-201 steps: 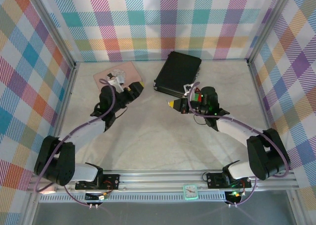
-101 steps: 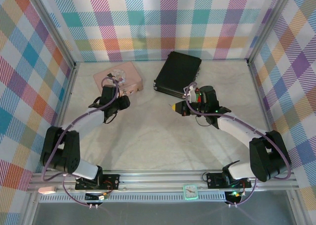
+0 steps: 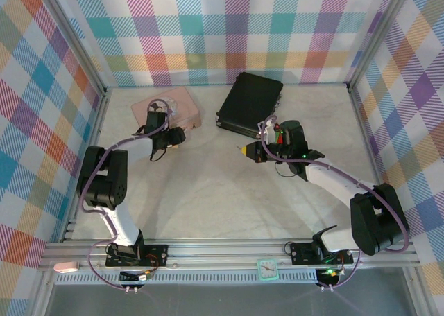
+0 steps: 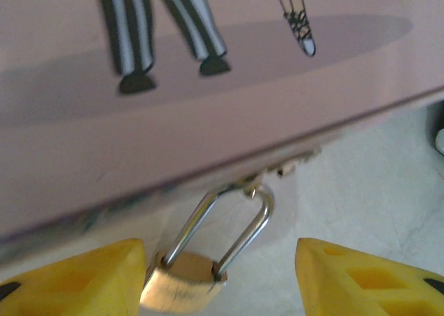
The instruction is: Unlock the padlock with the key
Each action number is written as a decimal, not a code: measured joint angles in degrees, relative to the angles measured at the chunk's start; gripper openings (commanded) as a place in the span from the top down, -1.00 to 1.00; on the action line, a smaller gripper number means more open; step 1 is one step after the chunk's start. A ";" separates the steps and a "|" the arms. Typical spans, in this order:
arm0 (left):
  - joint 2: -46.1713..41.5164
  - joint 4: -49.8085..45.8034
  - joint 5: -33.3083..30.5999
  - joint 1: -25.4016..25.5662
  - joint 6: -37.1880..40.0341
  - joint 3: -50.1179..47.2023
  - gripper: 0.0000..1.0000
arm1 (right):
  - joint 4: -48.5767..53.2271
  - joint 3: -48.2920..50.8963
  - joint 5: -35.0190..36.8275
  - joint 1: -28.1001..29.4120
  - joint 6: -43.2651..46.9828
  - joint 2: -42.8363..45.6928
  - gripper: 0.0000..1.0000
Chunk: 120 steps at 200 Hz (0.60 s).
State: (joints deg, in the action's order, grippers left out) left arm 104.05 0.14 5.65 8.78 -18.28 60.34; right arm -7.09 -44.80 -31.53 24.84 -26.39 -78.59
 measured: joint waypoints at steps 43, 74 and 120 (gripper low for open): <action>4.17 0.17 1.42 -0.48 -0.17 1.95 -0.02 | -0.57 0.02 0.00 0.17 -0.35 0.00 1.00; 5.40 -0.11 1.68 -0.70 -0.52 2.62 0.05 | -0.59 0.02 -0.02 0.28 -0.37 0.00 1.00; 6.45 0.24 2.49 -0.68 -1.64 3.41 0.45 | -0.57 0.02 -0.26 0.28 -0.39 0.00 1.00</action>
State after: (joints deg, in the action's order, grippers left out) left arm 110.50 0.38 8.14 8.10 -19.92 63.75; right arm -7.66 -44.77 -31.79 25.12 -26.79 -78.59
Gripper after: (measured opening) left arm 0.318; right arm 0.047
